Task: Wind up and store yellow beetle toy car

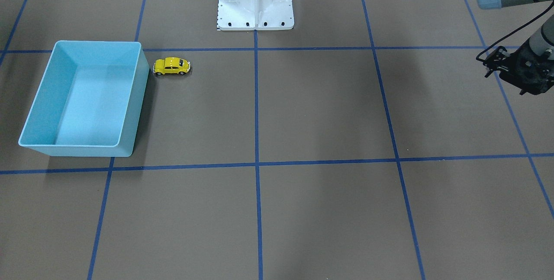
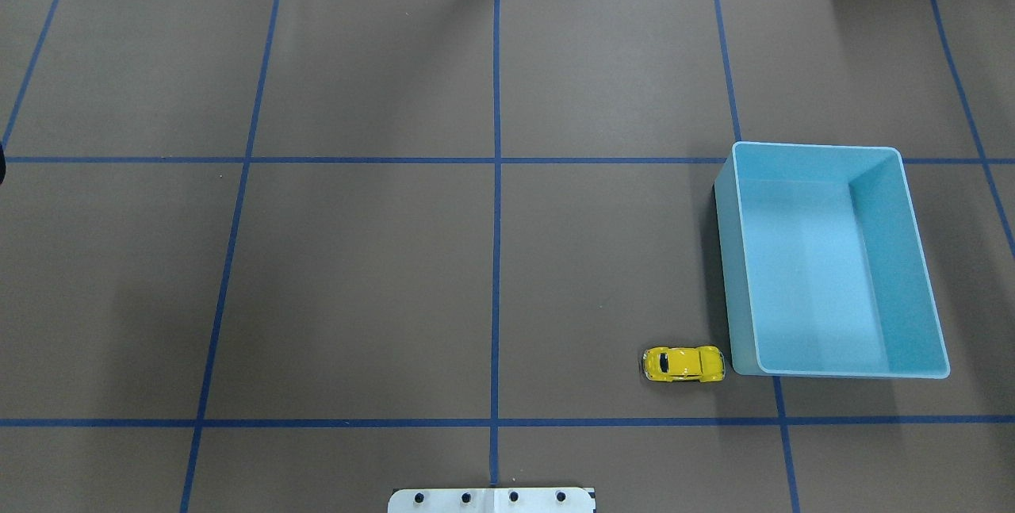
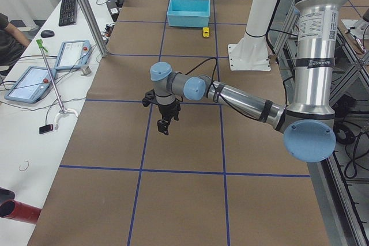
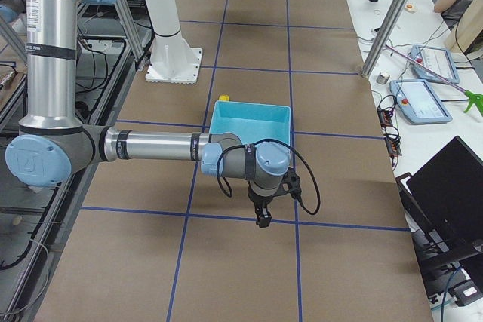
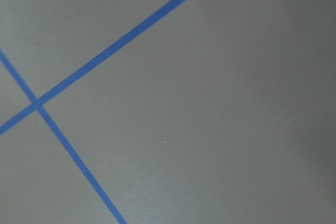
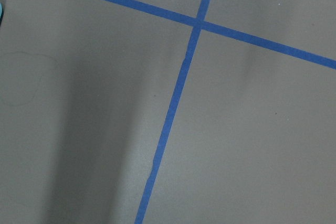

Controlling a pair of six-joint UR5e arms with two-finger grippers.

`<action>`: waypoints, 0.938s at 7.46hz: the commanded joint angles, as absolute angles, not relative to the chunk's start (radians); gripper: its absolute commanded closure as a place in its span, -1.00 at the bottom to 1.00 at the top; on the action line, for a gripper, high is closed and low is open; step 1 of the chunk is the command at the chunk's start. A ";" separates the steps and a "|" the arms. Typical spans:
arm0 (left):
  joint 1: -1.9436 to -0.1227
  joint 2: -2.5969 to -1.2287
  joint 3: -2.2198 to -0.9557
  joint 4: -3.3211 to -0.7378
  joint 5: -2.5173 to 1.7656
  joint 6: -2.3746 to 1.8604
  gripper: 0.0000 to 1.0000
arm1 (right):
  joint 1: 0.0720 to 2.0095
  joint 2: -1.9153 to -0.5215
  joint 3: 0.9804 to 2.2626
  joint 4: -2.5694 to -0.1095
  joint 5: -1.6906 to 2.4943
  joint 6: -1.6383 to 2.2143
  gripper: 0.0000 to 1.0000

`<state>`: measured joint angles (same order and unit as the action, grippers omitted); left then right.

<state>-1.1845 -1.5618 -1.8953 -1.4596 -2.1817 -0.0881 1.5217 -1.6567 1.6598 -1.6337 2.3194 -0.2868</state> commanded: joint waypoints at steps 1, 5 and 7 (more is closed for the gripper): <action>-1.225 -1.562 -1.894 -1.462 -2.200 -0.316 -1.00 | 1.522 -1.657 1.660 -1.634 2.319 -0.287 -1.00; -1.469 -1.543 -1.846 -1.465 -2.365 -0.311 -1.00 | 1.522 -1.657 1.658 -1.635 2.319 -0.287 -1.00; -1.564 -1.497 -1.824 -1.462 -2.393 -0.304 -1.00 | 1.523 -1.660 1.657 -1.635 2.319 -0.287 -1.00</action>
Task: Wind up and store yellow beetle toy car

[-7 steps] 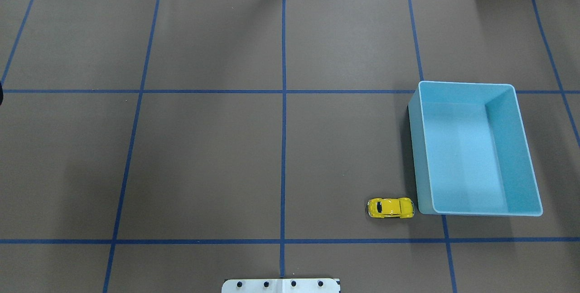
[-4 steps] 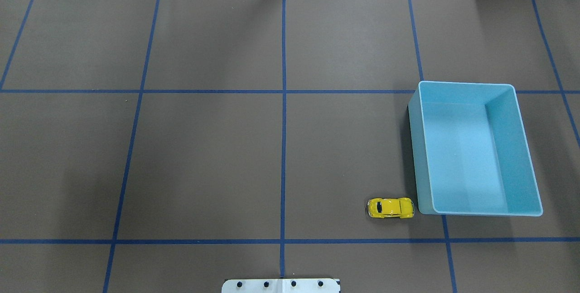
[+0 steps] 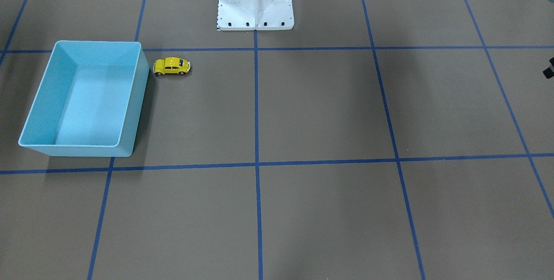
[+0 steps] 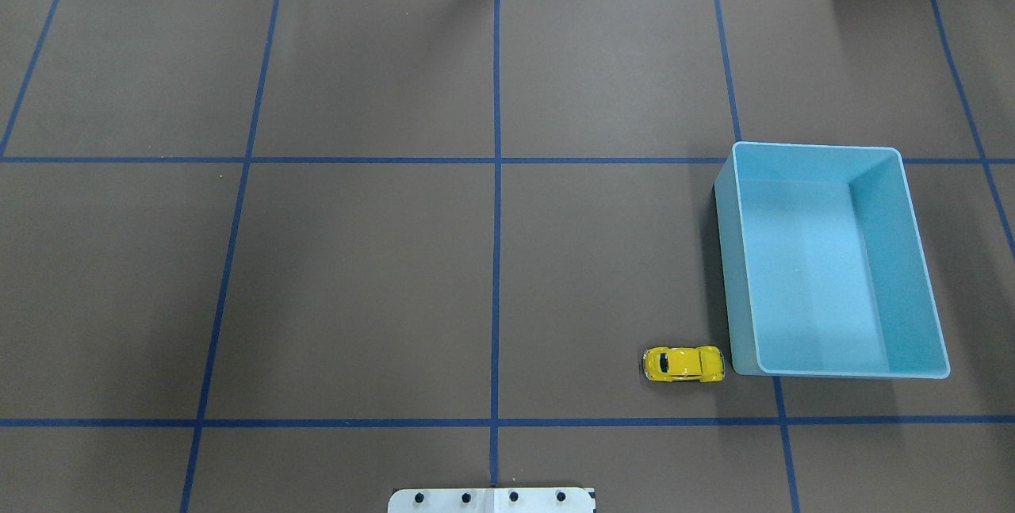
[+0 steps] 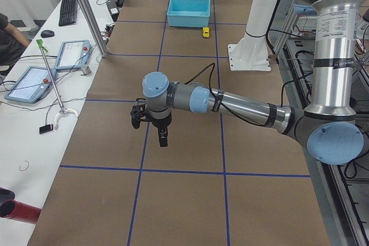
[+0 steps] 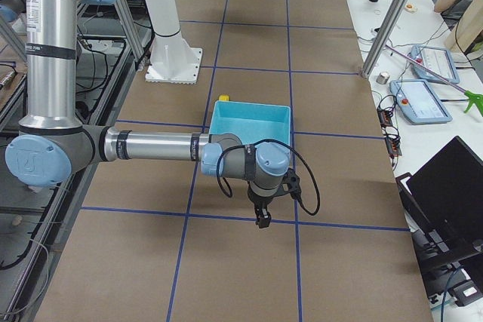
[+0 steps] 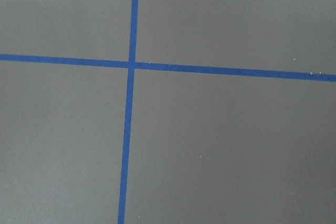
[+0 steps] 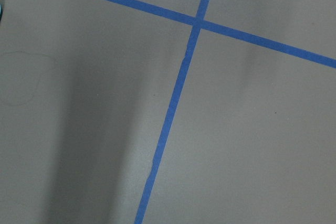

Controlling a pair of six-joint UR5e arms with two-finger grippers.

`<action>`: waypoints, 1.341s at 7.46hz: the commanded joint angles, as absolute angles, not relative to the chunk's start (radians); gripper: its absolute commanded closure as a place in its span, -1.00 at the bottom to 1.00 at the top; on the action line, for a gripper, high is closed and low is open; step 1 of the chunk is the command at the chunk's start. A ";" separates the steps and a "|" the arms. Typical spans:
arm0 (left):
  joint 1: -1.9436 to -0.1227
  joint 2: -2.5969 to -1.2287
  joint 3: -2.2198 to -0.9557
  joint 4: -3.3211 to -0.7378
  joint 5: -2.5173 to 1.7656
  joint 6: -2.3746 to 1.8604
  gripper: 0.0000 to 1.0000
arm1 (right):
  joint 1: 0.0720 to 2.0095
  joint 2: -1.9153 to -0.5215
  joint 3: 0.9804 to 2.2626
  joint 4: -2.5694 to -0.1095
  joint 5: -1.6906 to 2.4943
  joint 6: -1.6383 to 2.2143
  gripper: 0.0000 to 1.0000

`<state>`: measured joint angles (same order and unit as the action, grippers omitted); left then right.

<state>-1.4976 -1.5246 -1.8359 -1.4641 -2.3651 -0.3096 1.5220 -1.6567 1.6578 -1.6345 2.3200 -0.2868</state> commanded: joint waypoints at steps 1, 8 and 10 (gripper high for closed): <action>-1.594 -1.474 -1.824 -1.462 -2.407 -0.298 -1.00 | 1.523 -1.660 1.657 -1.635 2.318 -0.287 -1.00; -1.605 -1.424 -1.818 -1.470 -2.519 -0.282 -1.00 | 1.522 -1.559 1.741 -1.634 2.327 -0.285 -1.00; -1.609 -1.399 -1.836 -1.468 -2.479 -0.282 -1.00 | 1.516 -1.459 1.747 -1.641 2.324 -0.287 -1.00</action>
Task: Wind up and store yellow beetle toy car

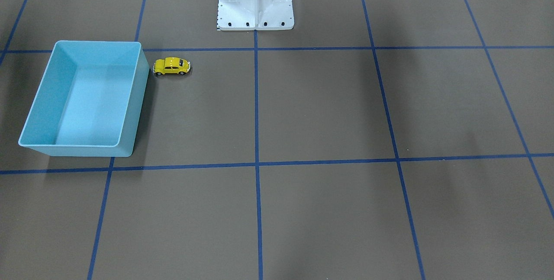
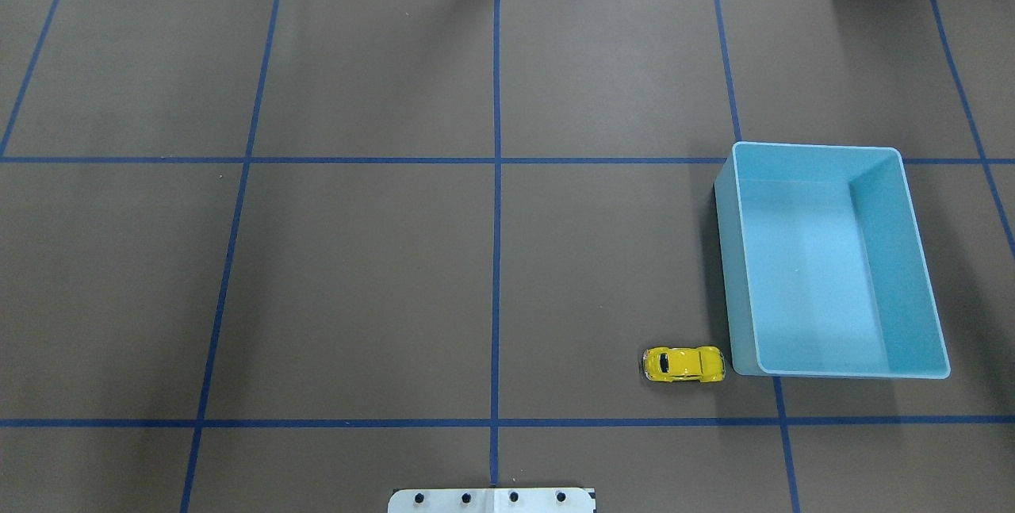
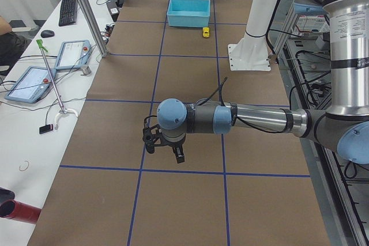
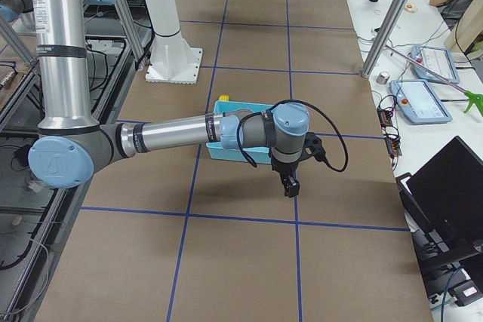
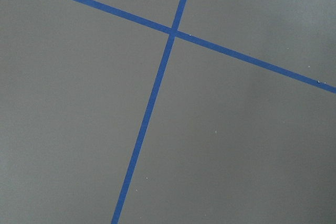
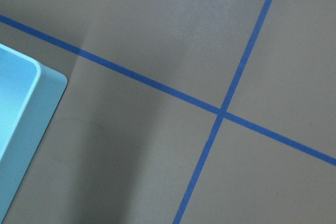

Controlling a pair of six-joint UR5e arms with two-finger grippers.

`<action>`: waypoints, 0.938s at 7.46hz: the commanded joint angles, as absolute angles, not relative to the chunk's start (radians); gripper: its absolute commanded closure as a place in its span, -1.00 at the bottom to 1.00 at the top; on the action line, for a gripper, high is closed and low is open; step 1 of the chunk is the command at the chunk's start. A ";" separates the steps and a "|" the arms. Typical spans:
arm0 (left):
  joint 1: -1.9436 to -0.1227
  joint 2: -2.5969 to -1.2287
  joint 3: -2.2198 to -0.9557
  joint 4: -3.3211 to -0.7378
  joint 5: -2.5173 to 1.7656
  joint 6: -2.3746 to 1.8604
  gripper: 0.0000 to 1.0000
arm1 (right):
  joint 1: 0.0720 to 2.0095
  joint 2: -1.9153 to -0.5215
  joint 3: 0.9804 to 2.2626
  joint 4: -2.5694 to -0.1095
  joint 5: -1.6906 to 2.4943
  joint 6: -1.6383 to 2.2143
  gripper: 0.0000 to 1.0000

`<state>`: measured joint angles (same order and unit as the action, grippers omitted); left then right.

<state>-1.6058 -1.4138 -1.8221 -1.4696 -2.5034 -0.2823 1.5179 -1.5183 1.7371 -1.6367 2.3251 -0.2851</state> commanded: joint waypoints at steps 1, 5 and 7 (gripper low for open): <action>-1.611 -1.388 -1.841 -1.465 -2.468 -0.282 -1.00 | 1.467 -1.425 1.744 -1.641 2.319 -0.288 -1.00; -1.611 -1.373 -1.835 -1.462 -2.421 -0.285 -1.00 | 1.313 -1.256 1.798 -1.652 2.315 -0.286 -1.00; -1.611 -1.378 -1.835 -1.463 -2.419 -0.288 -1.00 | 1.280 -1.239 1.841 -1.677 2.307 -0.291 -1.00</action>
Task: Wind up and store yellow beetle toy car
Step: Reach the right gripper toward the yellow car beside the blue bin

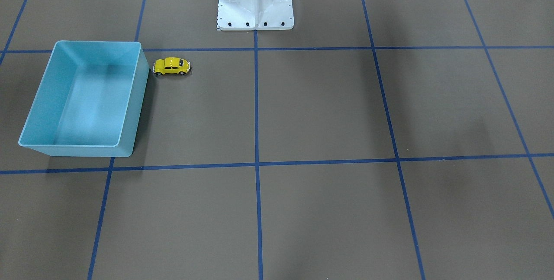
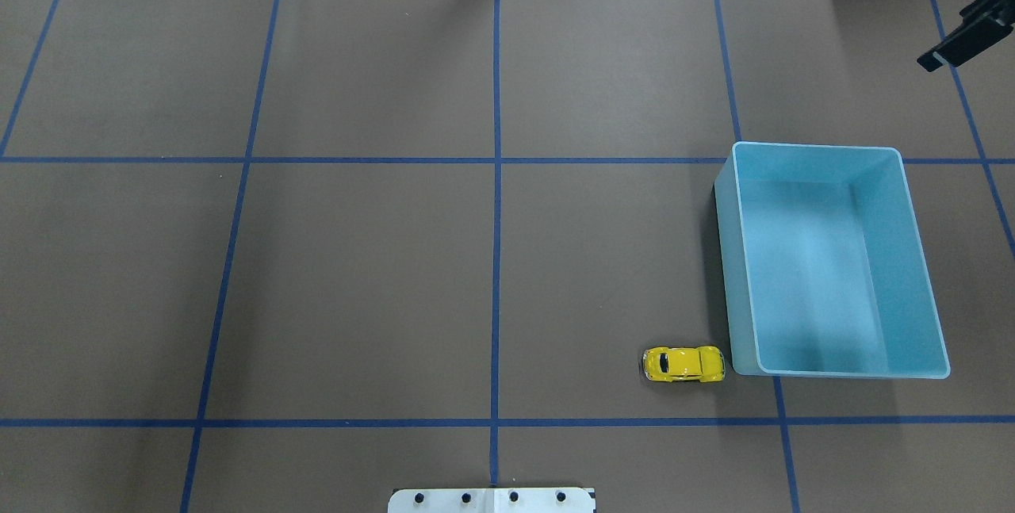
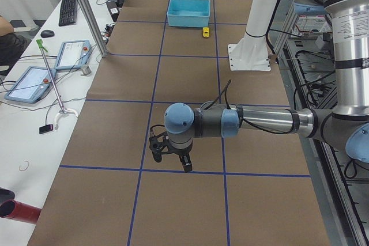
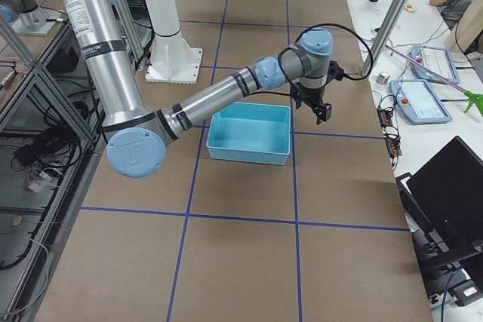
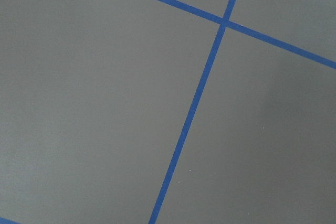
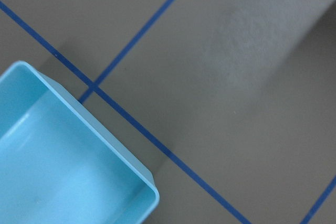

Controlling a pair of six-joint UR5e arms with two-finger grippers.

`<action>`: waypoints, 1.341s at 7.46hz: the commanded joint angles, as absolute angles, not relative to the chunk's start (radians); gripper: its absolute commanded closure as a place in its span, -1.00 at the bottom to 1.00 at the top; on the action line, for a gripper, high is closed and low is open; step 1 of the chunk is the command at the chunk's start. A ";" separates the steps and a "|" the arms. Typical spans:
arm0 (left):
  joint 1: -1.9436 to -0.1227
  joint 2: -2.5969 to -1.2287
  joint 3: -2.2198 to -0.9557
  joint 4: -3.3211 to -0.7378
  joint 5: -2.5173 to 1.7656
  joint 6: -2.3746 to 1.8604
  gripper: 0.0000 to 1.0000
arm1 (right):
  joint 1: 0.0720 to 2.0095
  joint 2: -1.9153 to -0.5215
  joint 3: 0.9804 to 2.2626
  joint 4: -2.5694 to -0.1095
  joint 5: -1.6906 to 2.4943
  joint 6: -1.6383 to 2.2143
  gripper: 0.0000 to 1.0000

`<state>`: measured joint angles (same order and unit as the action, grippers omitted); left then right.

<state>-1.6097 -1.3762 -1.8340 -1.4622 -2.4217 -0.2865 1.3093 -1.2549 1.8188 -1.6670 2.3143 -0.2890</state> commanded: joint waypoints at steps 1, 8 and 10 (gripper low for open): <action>-1.611 -1.381 -1.833 -1.465 -2.419 -0.293 -1.00 | 1.264 -1.250 1.823 -1.669 2.307 -0.335 -1.00; -1.612 -1.373 -1.838 -1.465 -2.414 -0.298 -1.00 | 1.029 -1.084 1.978 -1.928 2.319 -0.358 -1.00; -1.614 -1.373 -1.836 -1.466 -2.413 -0.296 -1.00 | 0.857 -1.080 2.066 -2.009 2.321 -0.361 -0.98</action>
